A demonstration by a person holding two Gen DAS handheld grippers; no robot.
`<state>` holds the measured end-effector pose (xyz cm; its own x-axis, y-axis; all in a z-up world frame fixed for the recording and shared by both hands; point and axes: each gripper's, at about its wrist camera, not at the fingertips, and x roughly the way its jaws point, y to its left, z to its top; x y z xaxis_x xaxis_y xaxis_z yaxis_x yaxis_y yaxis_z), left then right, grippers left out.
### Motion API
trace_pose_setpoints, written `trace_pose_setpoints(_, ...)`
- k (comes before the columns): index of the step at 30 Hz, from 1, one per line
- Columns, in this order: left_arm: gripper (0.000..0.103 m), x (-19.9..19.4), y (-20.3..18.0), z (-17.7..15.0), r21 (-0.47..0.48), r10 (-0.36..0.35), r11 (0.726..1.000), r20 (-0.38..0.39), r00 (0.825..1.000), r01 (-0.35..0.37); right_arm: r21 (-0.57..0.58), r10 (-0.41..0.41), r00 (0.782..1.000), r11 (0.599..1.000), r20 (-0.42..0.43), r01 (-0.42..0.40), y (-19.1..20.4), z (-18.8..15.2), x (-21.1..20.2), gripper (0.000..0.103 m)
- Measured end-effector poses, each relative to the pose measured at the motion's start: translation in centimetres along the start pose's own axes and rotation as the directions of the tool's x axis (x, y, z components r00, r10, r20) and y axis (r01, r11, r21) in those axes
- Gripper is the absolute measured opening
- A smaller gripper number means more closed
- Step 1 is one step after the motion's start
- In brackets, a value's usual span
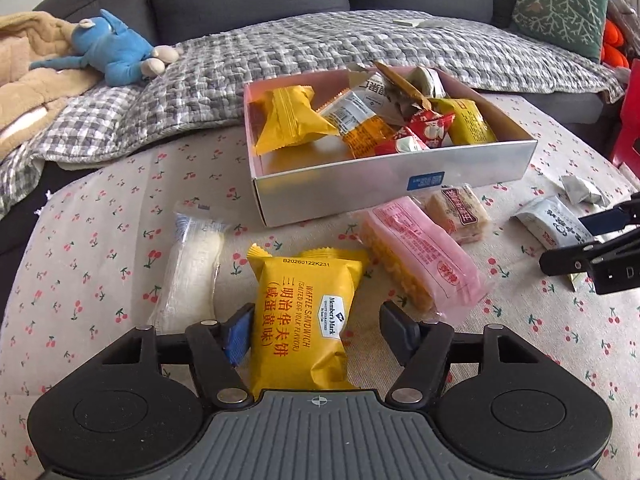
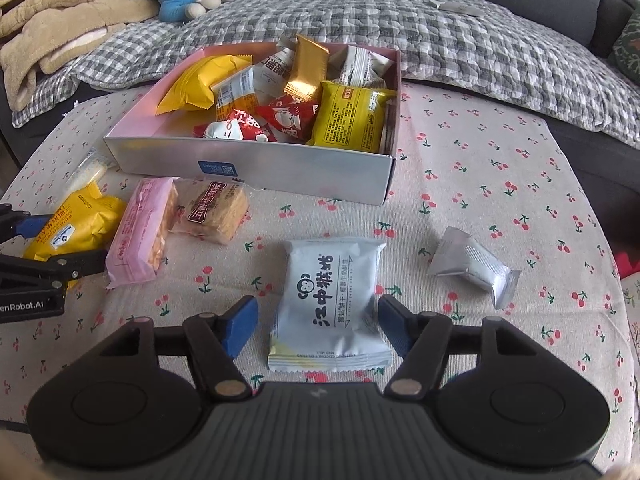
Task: Organize snacks
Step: 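Grasp the large yellow cake pack with the left gripper while the right grasps the white nut pack, then drop the yellow pack and white nut pack into the pink box with both grippers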
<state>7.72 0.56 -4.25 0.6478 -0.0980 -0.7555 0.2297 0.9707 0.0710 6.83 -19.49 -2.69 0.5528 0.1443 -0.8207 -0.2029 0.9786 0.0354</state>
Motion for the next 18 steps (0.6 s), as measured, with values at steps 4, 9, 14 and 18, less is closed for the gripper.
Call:
trace_pose_setpoints(4, 0.054, 0.2, 0.3, -0.1, -0.040, 0.001, 0.999, 0.003, 1.000, -0.001, -0.016, -0.012, 1.000, 1.000, 0.009, 0.012, 0.2, -0.1, 0.0, 0.059)
trace_pose_setpoints(9, 0.042, -0.1, 0.6, -0.3, -0.080, 0.005, 0.997, -0.010, 1.000, -0.006, -0.016, -0.012, 1.000, 1.000, 0.015, 0.012, 0.3, -0.1, -0.1, 0.051)
trace_pose_setpoints(14, 0.040, -0.5, 0.8, -0.3, -0.104, 0.004, 0.995, -0.026, 1.000, -0.007, -0.015, 0.008, 1.000, 1.000, 0.011, -0.008, 0.6, 0.0, -0.3, 0.050)
trace_pose_setpoints(18, 0.040, -1.0, 1.4, -0.2, -0.148, -0.016, 0.989, -0.041, 0.999, 0.010, -0.011, 0.022, 1.000, 1.000, 0.013, -0.022, 0.9, 0.1, -0.7, 0.049)
